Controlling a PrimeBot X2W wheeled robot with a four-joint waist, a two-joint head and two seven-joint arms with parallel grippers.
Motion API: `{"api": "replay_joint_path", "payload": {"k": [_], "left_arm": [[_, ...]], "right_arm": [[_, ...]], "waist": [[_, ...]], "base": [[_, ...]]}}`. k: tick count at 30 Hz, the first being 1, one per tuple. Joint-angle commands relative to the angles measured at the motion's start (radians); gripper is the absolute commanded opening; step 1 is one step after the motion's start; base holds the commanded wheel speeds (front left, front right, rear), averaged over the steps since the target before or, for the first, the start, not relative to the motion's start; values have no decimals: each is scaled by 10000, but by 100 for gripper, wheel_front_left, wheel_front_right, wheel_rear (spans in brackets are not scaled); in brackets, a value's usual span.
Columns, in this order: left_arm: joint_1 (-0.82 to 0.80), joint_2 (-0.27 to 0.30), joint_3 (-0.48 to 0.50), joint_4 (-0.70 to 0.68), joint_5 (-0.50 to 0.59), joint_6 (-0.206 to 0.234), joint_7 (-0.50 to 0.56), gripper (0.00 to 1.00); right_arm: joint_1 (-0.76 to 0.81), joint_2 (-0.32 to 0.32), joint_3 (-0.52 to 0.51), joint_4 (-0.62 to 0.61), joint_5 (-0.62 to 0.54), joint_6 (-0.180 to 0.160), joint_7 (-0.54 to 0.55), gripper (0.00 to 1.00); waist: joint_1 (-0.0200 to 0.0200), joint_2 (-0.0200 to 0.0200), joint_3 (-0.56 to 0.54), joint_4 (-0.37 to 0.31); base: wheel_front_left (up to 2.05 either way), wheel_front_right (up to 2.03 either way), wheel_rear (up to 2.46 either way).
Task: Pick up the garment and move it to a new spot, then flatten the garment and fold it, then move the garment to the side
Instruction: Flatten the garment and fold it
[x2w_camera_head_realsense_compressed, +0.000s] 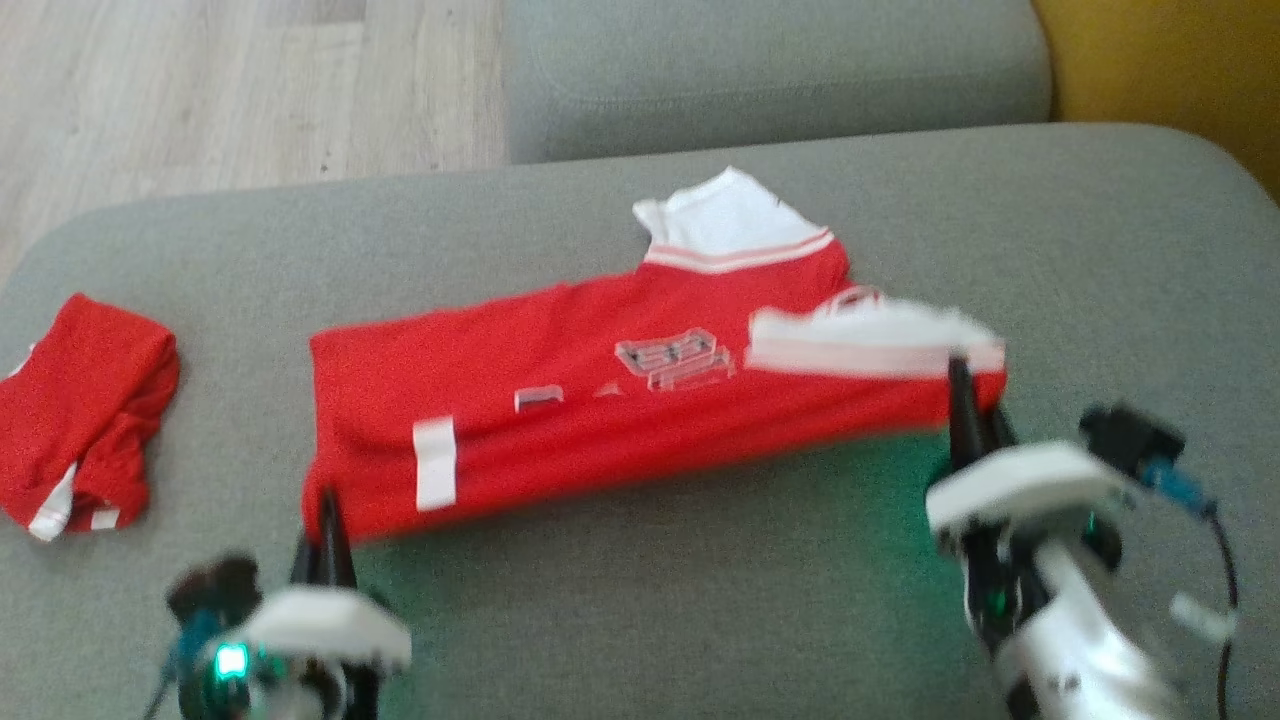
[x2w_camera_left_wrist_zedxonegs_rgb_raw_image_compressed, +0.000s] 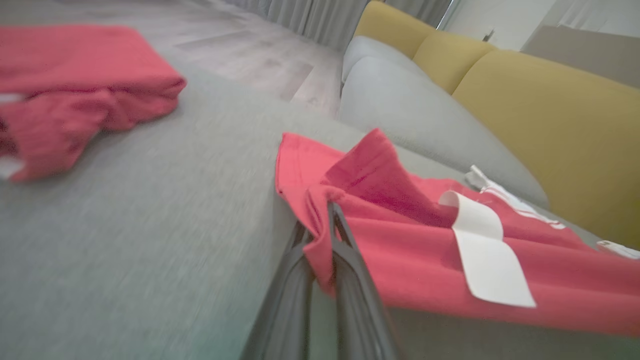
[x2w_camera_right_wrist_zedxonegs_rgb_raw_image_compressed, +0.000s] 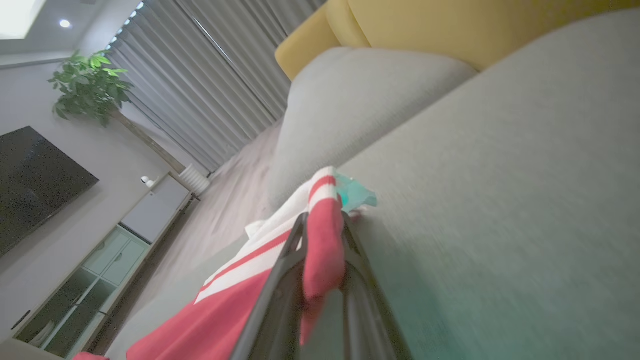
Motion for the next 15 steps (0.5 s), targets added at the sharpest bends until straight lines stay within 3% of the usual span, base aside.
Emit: {"api": "replay_joint_path", "payload": {"k": [1,6,7,8,9,15], "left_arm": [[111,229,307,-73,-238,31,-51,0],[969,226,-364,274,-850,219,-51,0],[1039,226,-474,252,-877,300,-51,18],[1084,226,-556,201,-868,395,-51,53],[1113,225,-619,143,-869,471,-51,100],[830,226,-466,-1107,211,1123,-51,100]], "right_arm": [[191,-96,217,-198,149,65,3,0],[1210,-285,435,-10,222,65,-11,0],[1305,-314,462,28,181,65,-33,19],[1358,-339,496,43,115,65,-62,100],[1379,-355,505,50,46,65,-94,100],[931,-571,145,-491,-1173,65,-249,100]], "waist": [[3,0,-163,-22],[3,0,-60,26],[3,0,-11,30],[3,0,32,34],[3,0,81,34],[3,0,522,35]], "base": [[0,0,0],[0,0,0],[0,0,0],[0,0,0],[0,0,0],[0,0,0]]}}
